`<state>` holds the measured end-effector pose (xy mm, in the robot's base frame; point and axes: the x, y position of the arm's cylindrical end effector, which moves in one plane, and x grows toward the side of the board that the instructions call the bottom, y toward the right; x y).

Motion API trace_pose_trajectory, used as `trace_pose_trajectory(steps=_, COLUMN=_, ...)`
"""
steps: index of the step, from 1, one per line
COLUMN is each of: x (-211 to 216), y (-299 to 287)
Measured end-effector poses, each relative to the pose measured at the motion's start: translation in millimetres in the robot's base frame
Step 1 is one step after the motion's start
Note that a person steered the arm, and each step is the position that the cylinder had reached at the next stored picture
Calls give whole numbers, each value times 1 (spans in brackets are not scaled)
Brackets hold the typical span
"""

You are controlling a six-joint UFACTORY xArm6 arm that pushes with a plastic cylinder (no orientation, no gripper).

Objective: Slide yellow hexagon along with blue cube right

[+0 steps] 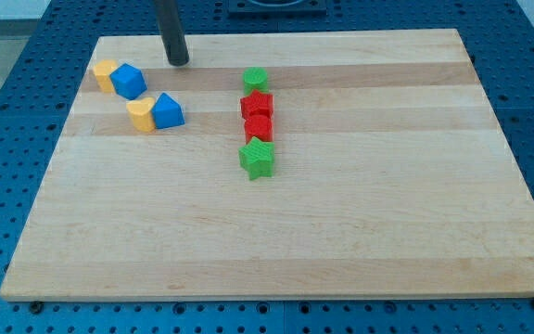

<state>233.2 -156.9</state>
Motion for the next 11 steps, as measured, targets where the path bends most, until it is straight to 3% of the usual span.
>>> trace_pose_trajectory(steps=1, x=-23, y=-35)
trace_pose_trajectory(steps=3, x=-22, y=-148)
trace_pose_trajectory(steps=4, x=-22, y=-148)
trace_pose_trajectory(steps=6, x=70, y=-126)
trace_pose_trajectory(steps=11, x=76, y=-74)
